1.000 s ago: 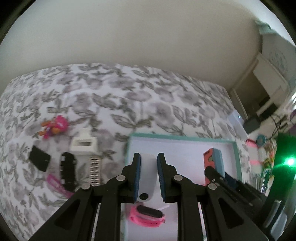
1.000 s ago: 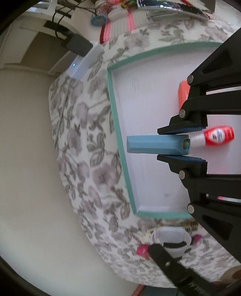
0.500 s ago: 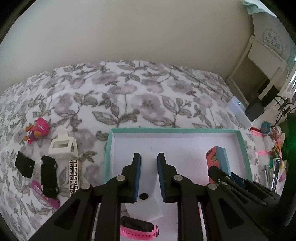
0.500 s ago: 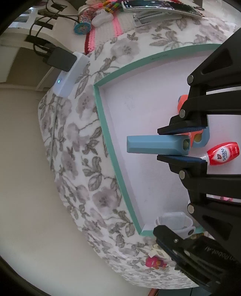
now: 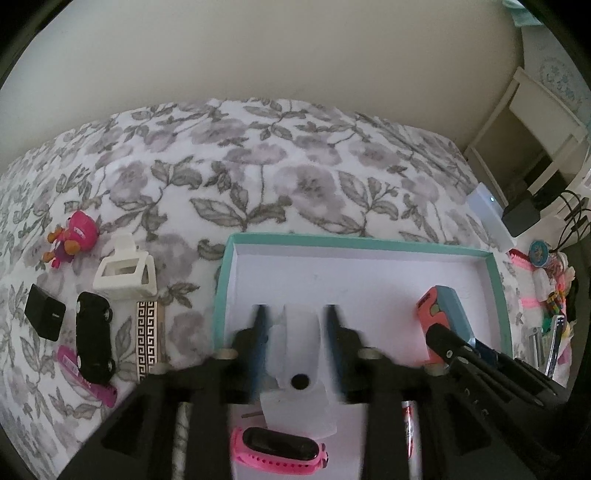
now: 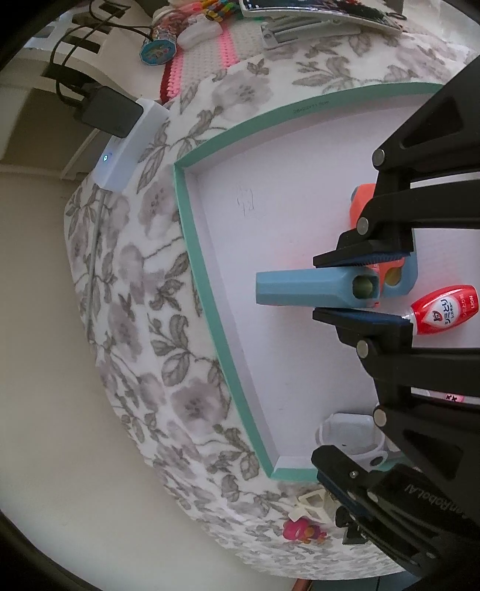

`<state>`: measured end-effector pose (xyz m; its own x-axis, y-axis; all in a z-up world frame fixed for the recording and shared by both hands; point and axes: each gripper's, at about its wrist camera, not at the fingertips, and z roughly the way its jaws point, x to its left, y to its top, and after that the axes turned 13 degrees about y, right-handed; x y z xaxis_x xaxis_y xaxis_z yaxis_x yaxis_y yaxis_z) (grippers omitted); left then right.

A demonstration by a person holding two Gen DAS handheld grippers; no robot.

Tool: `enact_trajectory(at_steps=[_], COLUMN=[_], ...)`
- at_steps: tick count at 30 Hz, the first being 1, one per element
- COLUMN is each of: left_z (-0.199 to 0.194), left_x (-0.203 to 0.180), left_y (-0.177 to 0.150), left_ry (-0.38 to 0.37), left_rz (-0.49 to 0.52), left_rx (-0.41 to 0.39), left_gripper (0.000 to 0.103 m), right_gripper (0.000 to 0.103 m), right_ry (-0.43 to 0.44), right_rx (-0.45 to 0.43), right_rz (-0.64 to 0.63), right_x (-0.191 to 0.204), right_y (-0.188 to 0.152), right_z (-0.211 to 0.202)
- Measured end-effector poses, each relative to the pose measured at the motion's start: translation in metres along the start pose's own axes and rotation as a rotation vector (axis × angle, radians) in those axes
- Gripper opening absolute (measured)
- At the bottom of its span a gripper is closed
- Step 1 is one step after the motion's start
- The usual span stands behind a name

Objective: Organize rigid objects
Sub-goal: 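Carry both cases into the tray and open both grippers, then move both grippers back to the pile toward the black charger and patterned bar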

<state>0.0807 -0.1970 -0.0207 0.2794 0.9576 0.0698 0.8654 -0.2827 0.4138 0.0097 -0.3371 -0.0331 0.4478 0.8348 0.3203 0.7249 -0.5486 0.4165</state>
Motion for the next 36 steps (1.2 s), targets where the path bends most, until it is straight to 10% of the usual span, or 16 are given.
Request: enact_trajectory(at_steps=[28, 36], left_z=[-0.051, -0.036], left_x=[0.072, 0.104], left_y=[0.024, 0.019], left_ry=[0.069, 0.139], left_rz=[-0.204, -0.305], left_rx=[-0.059, 0.004], left_gripper=[0.084, 0.093], right_gripper=[0.030, 0.068], right_ry=[-0.002, -0.015], right_rx=[-0.157, -0.113], right_rz=[-0.120, -0.172], right_x=[0.040, 0.052], right_y=[0.016, 0.011], right_z=[-0.069, -0.051])
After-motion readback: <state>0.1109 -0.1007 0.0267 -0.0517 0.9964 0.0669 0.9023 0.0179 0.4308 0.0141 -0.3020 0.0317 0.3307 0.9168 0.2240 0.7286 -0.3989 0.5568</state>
